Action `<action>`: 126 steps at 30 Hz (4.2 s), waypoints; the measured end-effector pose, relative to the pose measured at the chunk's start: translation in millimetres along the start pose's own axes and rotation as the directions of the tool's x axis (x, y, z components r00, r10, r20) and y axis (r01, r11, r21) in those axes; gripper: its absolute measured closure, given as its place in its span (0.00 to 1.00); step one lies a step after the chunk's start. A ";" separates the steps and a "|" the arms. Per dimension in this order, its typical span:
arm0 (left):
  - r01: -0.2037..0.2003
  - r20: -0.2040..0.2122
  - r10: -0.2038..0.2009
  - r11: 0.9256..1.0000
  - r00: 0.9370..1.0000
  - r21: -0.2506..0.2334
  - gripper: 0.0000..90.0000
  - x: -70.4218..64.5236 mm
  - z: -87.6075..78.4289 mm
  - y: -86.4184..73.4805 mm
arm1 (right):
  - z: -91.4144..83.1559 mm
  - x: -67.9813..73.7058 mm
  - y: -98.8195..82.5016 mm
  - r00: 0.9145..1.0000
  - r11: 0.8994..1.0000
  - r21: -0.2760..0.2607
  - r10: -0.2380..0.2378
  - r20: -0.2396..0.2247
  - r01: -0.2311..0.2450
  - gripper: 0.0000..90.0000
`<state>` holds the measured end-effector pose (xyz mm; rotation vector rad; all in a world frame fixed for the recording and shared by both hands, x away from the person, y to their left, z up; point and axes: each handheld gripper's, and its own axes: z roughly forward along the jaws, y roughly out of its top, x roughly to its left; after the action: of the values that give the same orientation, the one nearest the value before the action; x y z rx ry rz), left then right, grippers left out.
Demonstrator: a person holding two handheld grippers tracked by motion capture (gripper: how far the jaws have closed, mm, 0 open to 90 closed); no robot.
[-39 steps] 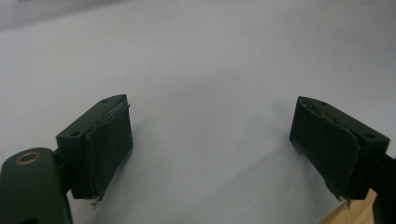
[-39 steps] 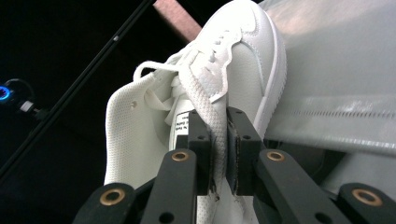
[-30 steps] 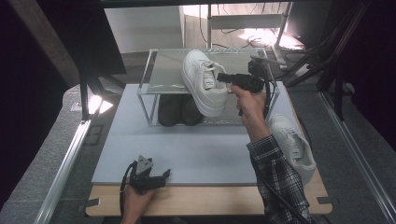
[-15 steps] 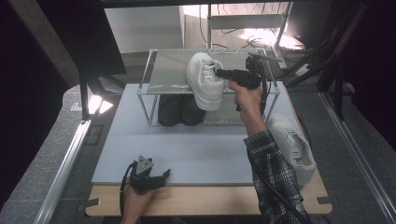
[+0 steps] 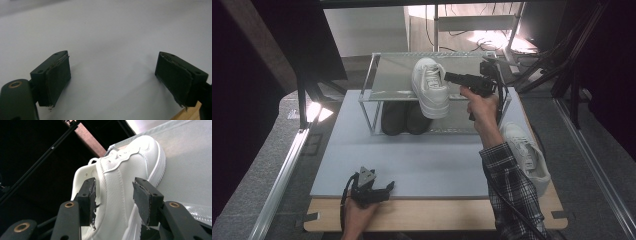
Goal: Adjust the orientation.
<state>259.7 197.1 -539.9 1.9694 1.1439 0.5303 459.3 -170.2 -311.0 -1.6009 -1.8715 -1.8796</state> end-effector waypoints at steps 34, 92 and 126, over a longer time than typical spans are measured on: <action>0.000 -0.001 0.000 1.000 1.000 -0.003 0.14 -0.1 0.2 -0.1 | -50.6 -12.2 -37.2 0.988 0.987 0.063 -0.147 -0.039 0.149 0.61; 0.000 -0.001 0.000 1.000 1.000 -0.004 0.14 -0.1 0.3 -0.1 | -1.8 4.7 -87.0 0.970 0.963 0.118 -0.239 -0.054 0.243 0.99; 0.000 -0.001 0.000 1.000 1.000 -0.004 0.14 -0.1 0.2 -0.1 | 56.4 11.4 -72.6 0.973 0.966 0.126 -0.230 0.026 0.225 0.99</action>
<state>259.8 196.9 -540.1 1.9662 1.1426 0.5335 440.7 -101.2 -370.0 -1.4522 -2.2258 -1.7809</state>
